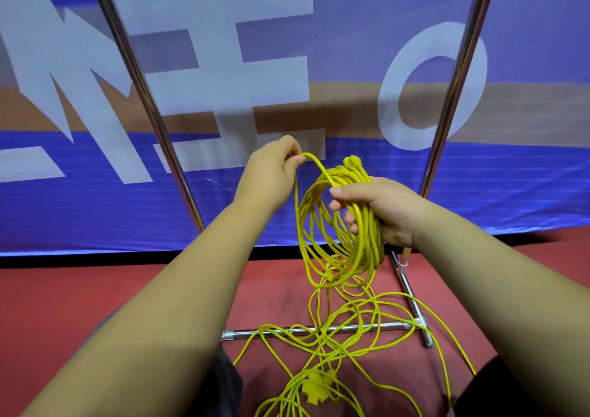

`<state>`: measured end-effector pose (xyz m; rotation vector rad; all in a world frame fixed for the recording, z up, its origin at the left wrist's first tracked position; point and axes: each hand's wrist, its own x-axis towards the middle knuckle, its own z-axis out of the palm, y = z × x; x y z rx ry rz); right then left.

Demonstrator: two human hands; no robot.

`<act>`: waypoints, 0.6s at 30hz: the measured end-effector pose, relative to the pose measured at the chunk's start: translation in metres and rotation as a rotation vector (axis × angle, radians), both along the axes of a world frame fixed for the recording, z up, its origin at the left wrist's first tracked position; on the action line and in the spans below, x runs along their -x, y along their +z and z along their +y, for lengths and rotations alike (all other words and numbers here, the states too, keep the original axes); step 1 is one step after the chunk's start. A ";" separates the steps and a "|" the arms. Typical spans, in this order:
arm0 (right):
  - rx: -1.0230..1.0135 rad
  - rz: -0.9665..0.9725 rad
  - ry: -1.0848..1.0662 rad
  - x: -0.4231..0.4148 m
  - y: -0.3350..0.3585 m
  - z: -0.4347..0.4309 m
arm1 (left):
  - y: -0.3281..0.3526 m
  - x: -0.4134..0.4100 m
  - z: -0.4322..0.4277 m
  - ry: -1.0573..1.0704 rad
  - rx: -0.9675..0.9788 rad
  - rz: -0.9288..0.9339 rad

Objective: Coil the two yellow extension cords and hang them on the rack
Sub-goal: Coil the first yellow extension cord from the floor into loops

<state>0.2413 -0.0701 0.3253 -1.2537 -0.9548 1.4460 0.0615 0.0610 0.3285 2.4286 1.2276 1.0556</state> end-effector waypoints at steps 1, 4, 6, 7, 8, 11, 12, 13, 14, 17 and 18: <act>-0.004 -0.022 -0.010 -0.001 0.001 0.000 | 0.000 0.001 0.001 -0.025 0.039 -0.008; -0.005 -0.033 -0.032 -0.005 0.001 0.001 | -0.004 0.005 0.000 -0.109 0.167 0.017; -0.001 -0.015 -0.039 -0.005 0.000 0.001 | -0.007 0.007 -0.002 -0.141 0.213 0.087; 0.001 -0.002 -0.042 -0.005 0.000 0.001 | -0.008 0.008 -0.004 -0.152 0.224 0.126; 0.002 0.011 -0.043 -0.004 -0.001 0.000 | -0.009 0.007 -0.006 -0.161 0.236 0.155; -0.002 0.060 -0.063 -0.004 -0.003 0.002 | -0.013 0.004 -0.011 -0.185 0.329 0.228; -0.004 0.078 -0.069 -0.004 -0.004 0.003 | -0.016 0.004 -0.012 -0.203 0.369 0.262; -0.003 0.095 -0.070 -0.004 -0.004 0.004 | -0.018 0.003 -0.012 -0.227 0.398 0.291; 0.004 0.109 -0.068 -0.004 -0.003 0.004 | -0.021 0.002 -0.014 -0.254 0.413 0.301; 0.023 0.109 -0.040 -0.006 0.001 0.003 | -0.024 -0.003 -0.016 -0.285 0.422 0.264; 0.024 0.095 -0.013 -0.006 0.003 0.002 | -0.024 -0.005 -0.016 -0.281 0.422 0.249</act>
